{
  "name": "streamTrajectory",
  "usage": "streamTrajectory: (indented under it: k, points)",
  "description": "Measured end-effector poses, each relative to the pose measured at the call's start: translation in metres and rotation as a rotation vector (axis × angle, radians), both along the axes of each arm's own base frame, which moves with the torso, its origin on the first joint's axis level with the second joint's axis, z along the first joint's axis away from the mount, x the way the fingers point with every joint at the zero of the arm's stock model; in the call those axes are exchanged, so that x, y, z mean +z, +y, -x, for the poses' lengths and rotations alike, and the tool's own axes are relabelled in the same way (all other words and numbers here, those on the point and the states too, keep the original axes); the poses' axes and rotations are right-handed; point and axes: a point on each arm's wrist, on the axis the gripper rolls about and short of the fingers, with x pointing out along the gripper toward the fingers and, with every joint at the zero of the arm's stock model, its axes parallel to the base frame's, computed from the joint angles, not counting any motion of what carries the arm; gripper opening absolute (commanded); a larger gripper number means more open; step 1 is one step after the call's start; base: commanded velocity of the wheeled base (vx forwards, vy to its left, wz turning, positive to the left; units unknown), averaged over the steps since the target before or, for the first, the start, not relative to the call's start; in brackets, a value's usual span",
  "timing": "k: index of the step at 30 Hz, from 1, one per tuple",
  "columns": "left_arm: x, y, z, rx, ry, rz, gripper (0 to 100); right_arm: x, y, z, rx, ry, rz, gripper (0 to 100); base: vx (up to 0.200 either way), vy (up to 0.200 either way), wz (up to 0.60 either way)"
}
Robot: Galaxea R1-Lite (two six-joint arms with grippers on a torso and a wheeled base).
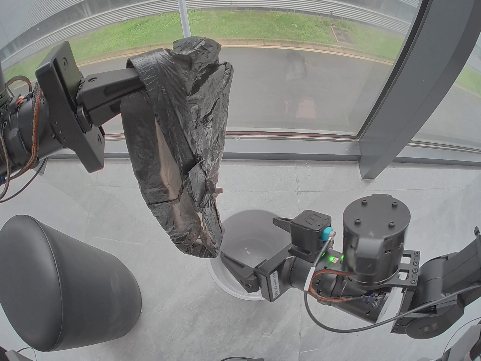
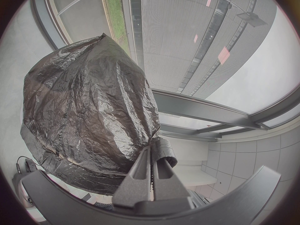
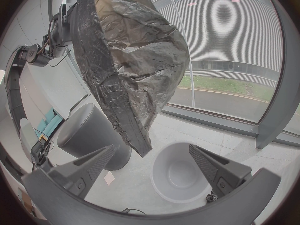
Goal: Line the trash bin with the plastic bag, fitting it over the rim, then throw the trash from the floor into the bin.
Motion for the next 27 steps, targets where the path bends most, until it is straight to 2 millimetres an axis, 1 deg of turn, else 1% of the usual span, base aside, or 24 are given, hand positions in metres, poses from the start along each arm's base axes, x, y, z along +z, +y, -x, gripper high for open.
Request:
streamTrajectory:
  k: [6, 12, 19, 27]
  points:
    - [-0.001, -0.002, -0.002, 0.006, 0.005, 0.0, 0, -0.002, 0.016, -0.009, 0.008, -0.022, 0.011, 100, 0.0, 0.0, 0.0]
    - [0.0, -0.004, -0.001, 0.001, 0.005, 0.002, 0, -0.007, 0.033, -0.024, -0.012, -0.057, 0.043, 100, 0.0, 0.0, 0.0]
    - [-0.001, -0.006, 0.002, 0.005, 0.007, 0.005, 0, -0.019, 0.054, -0.045, -0.086, -0.095, 0.091, 100, 0.0, 0.0, 0.0]
    - [0.001, -0.004, 0.006, 0.011, 0.001, 0.01, 0, -0.038, 0.074, -0.063, -0.156, -0.141, 0.164, 100, 0.0, 0.0, 0.0]
